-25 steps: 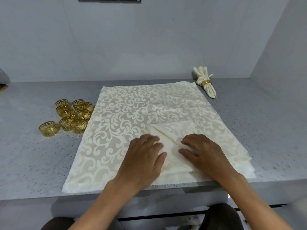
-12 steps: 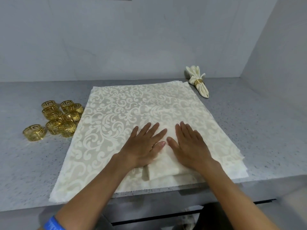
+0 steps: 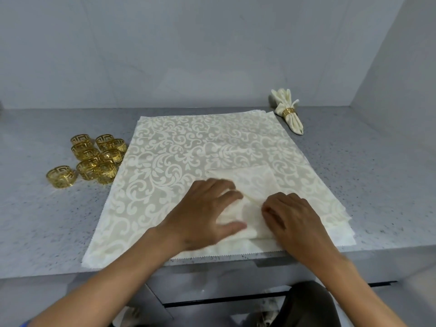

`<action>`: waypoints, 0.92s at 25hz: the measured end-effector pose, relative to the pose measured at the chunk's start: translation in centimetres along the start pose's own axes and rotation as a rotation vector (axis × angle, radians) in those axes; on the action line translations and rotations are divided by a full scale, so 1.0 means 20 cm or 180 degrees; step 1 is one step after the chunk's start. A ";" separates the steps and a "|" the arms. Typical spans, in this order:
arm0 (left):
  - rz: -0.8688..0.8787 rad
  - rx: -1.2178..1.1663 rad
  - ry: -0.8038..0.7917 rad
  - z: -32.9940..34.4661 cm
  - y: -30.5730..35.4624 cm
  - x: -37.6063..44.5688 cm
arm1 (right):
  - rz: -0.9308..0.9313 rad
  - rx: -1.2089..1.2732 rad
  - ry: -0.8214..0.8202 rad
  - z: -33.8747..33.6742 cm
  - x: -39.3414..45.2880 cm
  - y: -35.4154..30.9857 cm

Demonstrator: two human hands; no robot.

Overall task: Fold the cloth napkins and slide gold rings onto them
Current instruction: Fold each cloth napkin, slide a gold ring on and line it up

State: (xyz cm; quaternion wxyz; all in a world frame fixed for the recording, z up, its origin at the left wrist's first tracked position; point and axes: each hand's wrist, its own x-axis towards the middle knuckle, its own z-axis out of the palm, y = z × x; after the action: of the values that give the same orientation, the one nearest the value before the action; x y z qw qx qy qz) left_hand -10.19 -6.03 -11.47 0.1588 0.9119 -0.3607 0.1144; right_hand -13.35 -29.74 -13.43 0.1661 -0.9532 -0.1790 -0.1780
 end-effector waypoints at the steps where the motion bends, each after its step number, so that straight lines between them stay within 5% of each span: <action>1: 0.0044 -0.0075 -0.0138 -0.03 0.02 -0.06 | 0.0018 0.0013 -0.0005 0.00 0.00 0.01; 3: -0.0009 -0.0143 -0.0379 -0.05 0.04 -0.16 | 0.0034 0.0081 -0.0012 0.01 -0.01 0.03; 11: -0.0533 -0.0251 0.0005 -0.04 0.09 -0.08 | 0.0039 0.0293 -0.0075 0.00 -0.02 0.04; 15: -0.1319 -0.1123 0.0299 -0.01 0.06 0.03 | 0.0262 0.0739 0.0110 -0.02 -0.06 0.02; 23: -0.1520 -0.0667 0.0423 0.10 0.02 0.12 | 0.0101 0.0518 0.0100 -0.03 -0.08 0.06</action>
State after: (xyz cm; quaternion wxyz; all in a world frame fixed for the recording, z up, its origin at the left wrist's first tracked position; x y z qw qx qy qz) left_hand -8.71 -8.54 -12.45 0.2981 0.9403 -0.1340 0.0954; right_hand -14.51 -31.40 -13.88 0.2487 -0.9364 -0.1751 -0.1751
